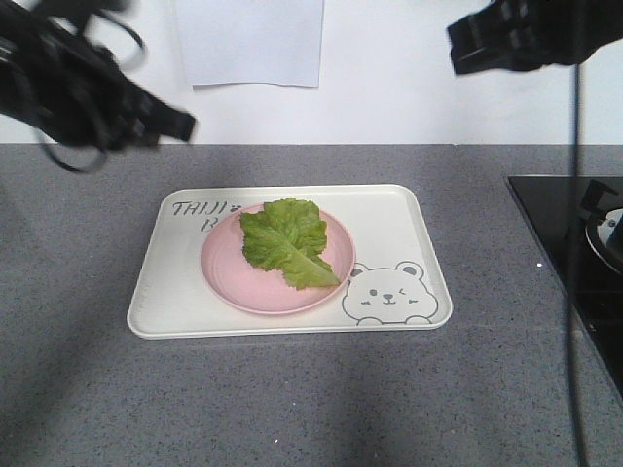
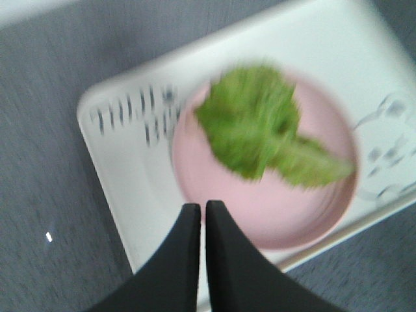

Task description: Transfer vegetables to tray and serve

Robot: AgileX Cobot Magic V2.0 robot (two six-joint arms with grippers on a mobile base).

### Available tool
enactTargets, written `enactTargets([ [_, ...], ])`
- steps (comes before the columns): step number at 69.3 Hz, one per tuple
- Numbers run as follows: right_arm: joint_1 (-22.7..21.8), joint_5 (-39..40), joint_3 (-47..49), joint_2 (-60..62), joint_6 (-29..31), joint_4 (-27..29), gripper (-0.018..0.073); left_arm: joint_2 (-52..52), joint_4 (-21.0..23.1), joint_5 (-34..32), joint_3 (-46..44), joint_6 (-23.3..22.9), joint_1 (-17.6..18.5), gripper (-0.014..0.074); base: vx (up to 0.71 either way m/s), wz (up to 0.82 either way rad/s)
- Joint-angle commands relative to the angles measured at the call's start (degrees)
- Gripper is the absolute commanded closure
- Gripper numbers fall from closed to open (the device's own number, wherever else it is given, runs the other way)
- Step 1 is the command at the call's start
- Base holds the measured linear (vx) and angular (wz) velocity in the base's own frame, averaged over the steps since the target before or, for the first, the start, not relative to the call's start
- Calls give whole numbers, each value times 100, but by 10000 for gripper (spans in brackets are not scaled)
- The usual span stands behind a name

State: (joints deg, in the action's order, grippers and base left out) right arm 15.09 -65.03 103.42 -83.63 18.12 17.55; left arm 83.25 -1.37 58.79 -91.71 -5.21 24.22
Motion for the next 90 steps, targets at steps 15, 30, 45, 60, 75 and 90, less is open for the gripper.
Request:
enactTargets([
  [15,158,2090,-2790,2521,337,-74,565,-1975,-21,-1084,634,287,13,603,0,0],
  [30,139,3575,-5964,4655,335,-231,565,-3518,209,-2398,3232,287,13,603,0,0],
  [45,139,3763,-7621,6246,180,-232,565,-5008,339,-3821,5939,280,13,603,0,0],
  [60,139,3953,-7936,6721,-135,-320,565,-5552,719,-4366,6973,243,13,603,0,0],
  [75,139,4465,-7936,6714,-611,-1155,565,-5560,727,-5112,6973,253,13,603,0,0],
  [90,139,4218,-7936,6714,-1131,-1668,565,-5560,727,-5152,6973,252,13,602,0,0],
])
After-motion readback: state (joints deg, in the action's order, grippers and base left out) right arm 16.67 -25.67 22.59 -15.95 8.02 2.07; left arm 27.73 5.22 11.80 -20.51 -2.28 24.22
